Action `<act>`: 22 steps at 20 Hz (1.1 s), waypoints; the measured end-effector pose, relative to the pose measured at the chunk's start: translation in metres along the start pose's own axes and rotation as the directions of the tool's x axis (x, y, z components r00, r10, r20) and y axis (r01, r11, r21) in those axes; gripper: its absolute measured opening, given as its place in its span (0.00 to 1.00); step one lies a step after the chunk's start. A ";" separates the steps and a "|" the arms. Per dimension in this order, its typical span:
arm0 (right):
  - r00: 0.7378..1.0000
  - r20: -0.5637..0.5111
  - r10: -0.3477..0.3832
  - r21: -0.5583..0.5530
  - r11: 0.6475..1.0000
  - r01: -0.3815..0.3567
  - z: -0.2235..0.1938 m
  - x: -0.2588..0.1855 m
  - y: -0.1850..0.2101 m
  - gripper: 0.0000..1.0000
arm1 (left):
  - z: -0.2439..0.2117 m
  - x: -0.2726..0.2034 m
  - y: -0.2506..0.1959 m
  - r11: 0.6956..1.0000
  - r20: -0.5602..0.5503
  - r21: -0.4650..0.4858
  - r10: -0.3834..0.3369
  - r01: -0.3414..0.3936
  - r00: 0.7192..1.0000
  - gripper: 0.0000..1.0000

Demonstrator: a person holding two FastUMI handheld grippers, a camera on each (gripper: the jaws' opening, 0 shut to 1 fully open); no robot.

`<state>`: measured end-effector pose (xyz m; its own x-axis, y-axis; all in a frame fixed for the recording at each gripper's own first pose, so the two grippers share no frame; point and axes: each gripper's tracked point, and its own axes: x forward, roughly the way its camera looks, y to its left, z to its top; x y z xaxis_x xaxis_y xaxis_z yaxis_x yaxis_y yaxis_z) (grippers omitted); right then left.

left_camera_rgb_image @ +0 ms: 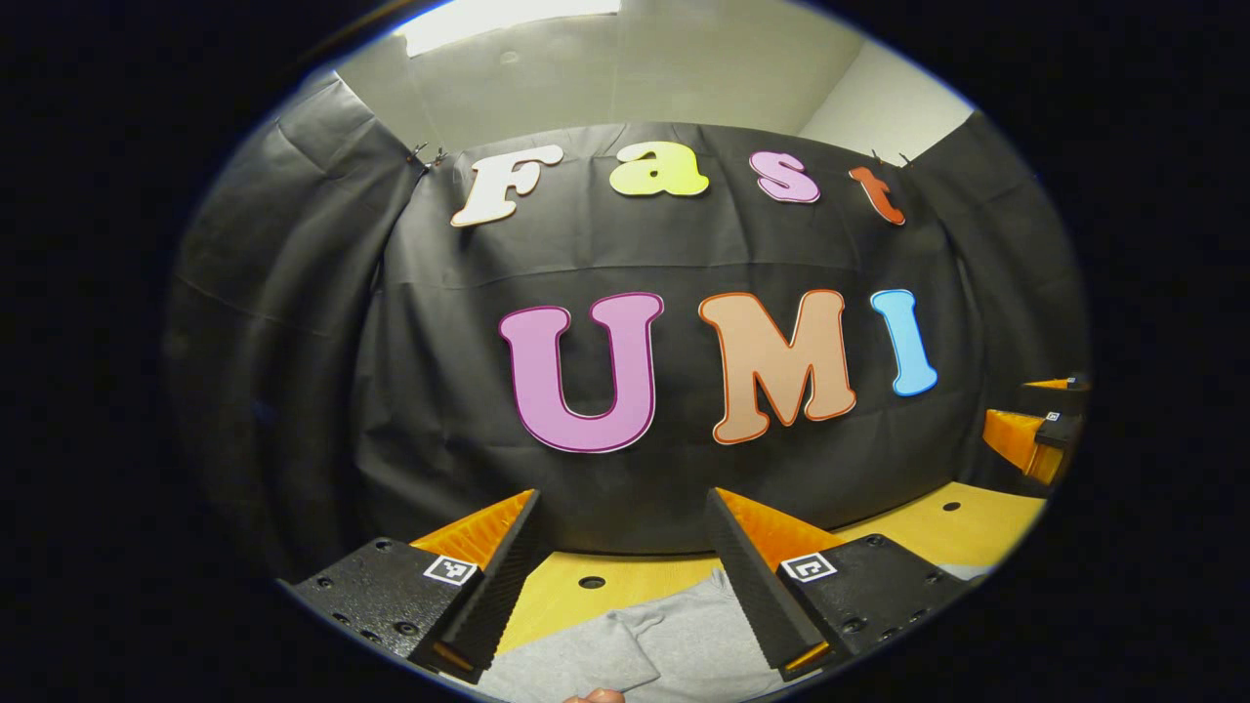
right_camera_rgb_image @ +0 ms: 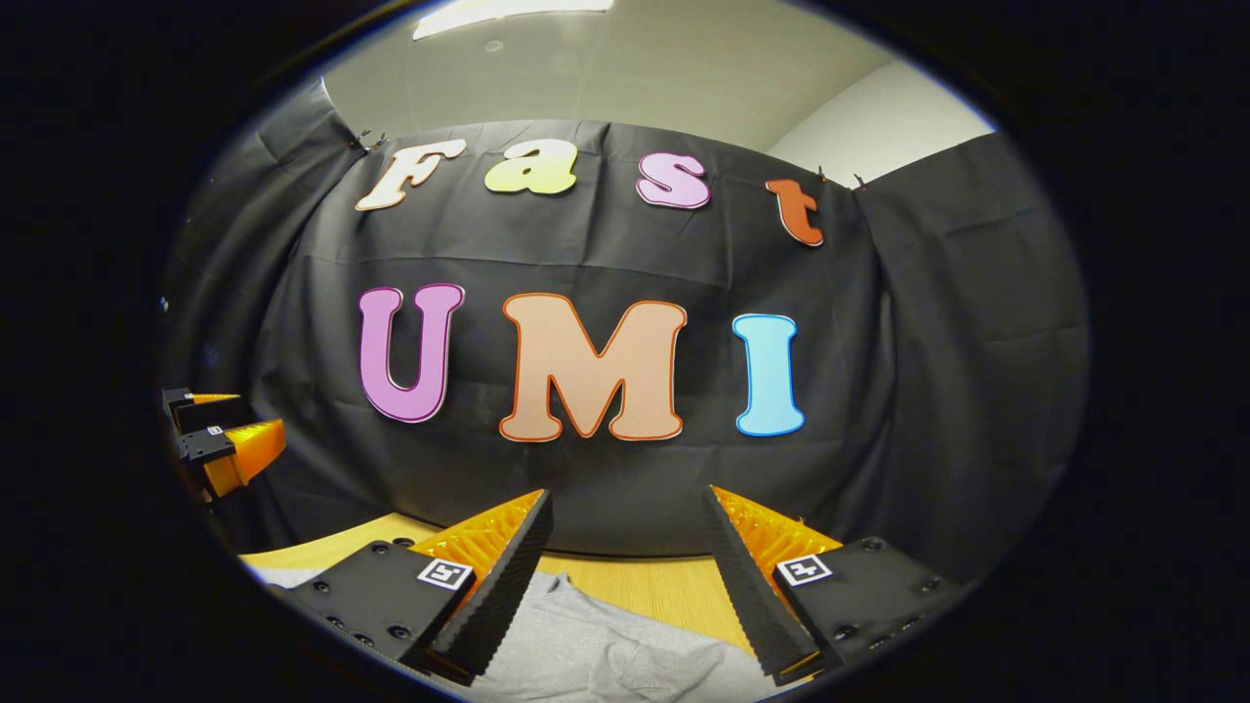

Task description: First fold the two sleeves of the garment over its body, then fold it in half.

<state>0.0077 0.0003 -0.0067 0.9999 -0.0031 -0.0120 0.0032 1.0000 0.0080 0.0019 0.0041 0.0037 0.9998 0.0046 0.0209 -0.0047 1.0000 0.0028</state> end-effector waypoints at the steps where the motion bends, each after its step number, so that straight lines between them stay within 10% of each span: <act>1: 1.000 -0.003 -0.002 -0.001 1.000 0.002 -0.001 0.001 -0.001 0.96 | 0.000 0.001 0.000 1.000 0.000 0.000 0.000 0.000 1.000 0.99; 22: 0.942 -0.268 -0.204 -0.204 0.967 0.151 -0.109 -0.040 -0.151 0.98 | -0.002 0.013 -0.044 0.994 0.002 -0.021 -0.108 0.108 0.994 0.96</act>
<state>-0.0341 -0.1499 -0.1165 0.9376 -0.2048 -0.2811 0.1521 0.9683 -0.1981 0.0147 -0.0399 0.0017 0.9944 -0.1036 0.0223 0.1040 0.9945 -0.0160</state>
